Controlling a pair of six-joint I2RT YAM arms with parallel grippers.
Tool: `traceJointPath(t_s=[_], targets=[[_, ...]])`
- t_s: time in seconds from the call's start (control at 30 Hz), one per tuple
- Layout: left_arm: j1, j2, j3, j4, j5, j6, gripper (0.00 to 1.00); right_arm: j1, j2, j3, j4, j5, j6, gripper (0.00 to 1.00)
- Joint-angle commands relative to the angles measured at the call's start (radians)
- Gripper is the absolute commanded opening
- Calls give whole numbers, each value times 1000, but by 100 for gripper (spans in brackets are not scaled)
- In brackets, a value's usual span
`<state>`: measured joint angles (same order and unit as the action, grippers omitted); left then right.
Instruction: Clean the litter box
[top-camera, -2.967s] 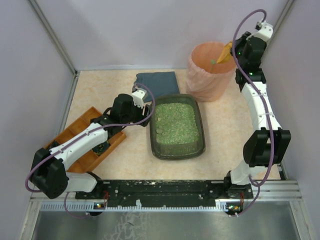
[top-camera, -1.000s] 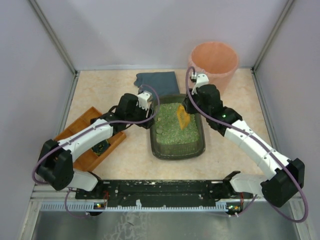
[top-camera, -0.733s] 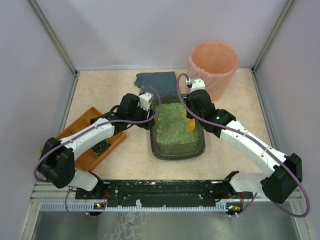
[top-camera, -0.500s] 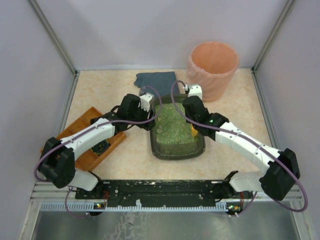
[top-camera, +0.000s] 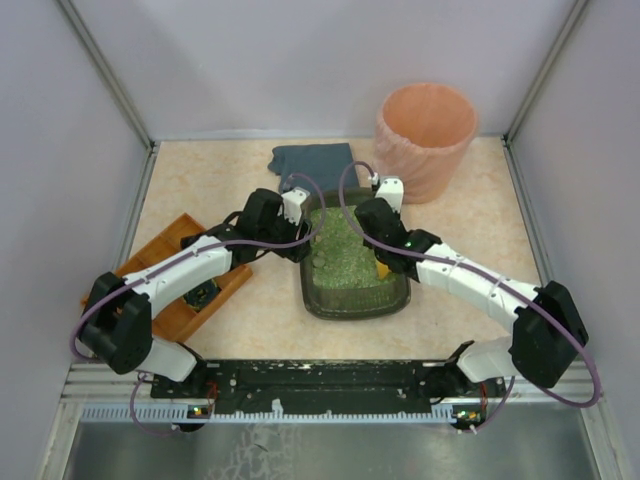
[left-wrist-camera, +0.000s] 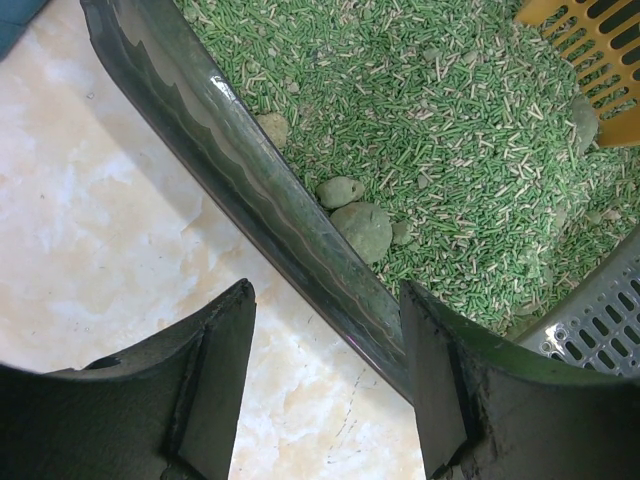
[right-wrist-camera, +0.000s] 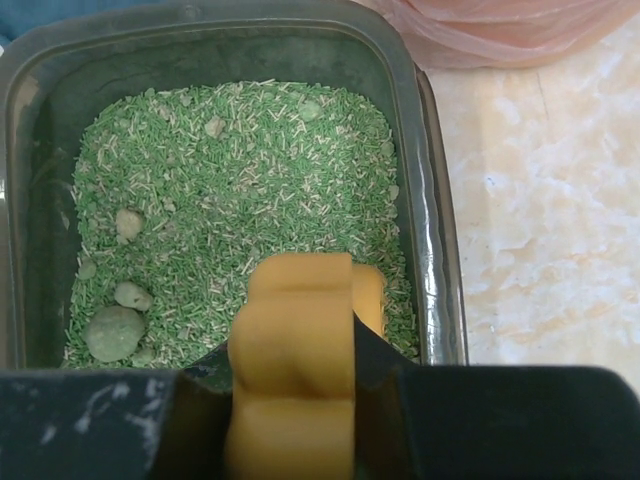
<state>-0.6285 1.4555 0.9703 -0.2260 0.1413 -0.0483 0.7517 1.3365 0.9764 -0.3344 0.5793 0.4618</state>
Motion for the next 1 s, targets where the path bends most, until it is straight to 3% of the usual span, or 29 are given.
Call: traceJointPath(t_s=[0.0, 0.23, 0.5, 0.77, 0.97], targets=[[-6, 9, 36, -1, 13, 11, 65, 12, 7, -25, 158, -123, 194, 0], [-5, 9, 37, -3, 14, 11, 65, 11, -21, -58, 335, -176, 278, 0], [-5, 6, 36, -3, 12, 11, 65, -32, -24, -28, 389, -205, 295, 0], [-5, 8, 38, -3, 13, 11, 65, -51, -86, -19, 292, -76, 127, 0], [-5, 11, 40, -4, 16, 11, 65, -95, -137, -58, 303, -159, -18, 0]])
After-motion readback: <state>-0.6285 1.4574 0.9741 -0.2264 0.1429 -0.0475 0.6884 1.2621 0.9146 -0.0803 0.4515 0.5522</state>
